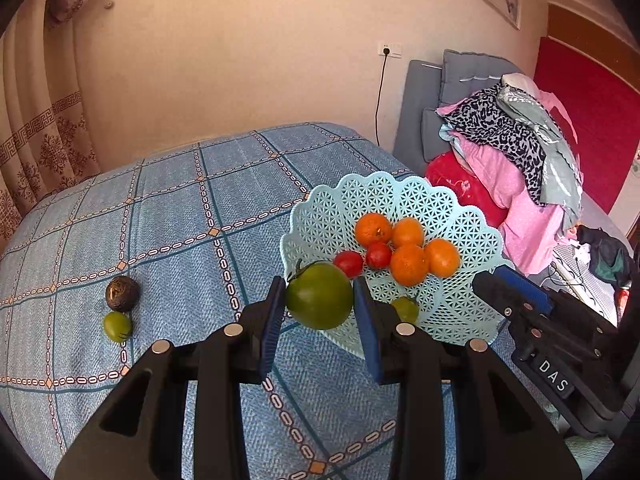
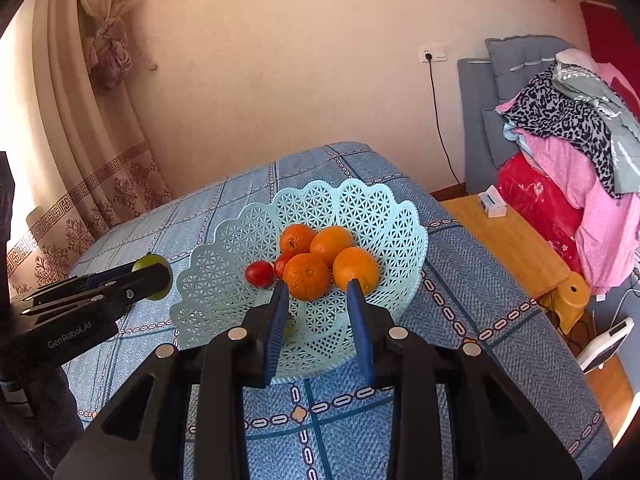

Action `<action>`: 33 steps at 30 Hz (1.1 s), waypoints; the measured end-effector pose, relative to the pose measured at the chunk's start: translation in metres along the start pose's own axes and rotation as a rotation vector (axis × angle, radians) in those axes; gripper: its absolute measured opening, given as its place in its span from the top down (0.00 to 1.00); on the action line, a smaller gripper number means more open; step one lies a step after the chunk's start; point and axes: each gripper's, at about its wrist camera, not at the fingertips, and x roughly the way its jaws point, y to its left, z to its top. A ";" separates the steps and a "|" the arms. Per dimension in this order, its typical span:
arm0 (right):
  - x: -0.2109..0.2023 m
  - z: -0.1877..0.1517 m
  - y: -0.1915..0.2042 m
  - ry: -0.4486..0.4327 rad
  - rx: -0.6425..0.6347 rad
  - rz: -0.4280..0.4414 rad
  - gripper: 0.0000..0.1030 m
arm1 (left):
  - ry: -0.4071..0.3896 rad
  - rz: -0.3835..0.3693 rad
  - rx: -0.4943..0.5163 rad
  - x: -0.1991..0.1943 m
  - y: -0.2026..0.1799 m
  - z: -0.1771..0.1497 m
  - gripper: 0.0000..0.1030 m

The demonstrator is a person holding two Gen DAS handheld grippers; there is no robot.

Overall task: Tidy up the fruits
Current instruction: 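Lower the large green tomato into the basket and open the left tool while the right tool carries its tomato, then lower the small green tomato into the basket and open the right tool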

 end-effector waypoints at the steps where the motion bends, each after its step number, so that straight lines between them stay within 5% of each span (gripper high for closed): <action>1: 0.000 0.000 0.000 0.000 0.001 0.000 0.70 | 0.003 -0.012 0.005 0.002 -0.003 0.001 0.66; 6: 0.000 0.000 -0.004 0.001 0.005 -0.005 0.70 | 0.023 -0.061 0.007 0.014 -0.016 0.002 0.62; 9: -0.001 0.001 -0.005 -0.001 0.007 -0.008 0.70 | 0.008 -0.056 -0.004 0.014 -0.016 0.001 0.42; 12: -0.002 0.001 -0.006 -0.009 0.012 -0.015 0.60 | 0.008 -0.050 -0.013 0.014 -0.012 0.001 0.42; 33: -0.005 -0.005 0.022 0.002 -0.028 0.044 0.60 | 0.013 0.050 -0.148 0.005 0.049 -0.011 0.33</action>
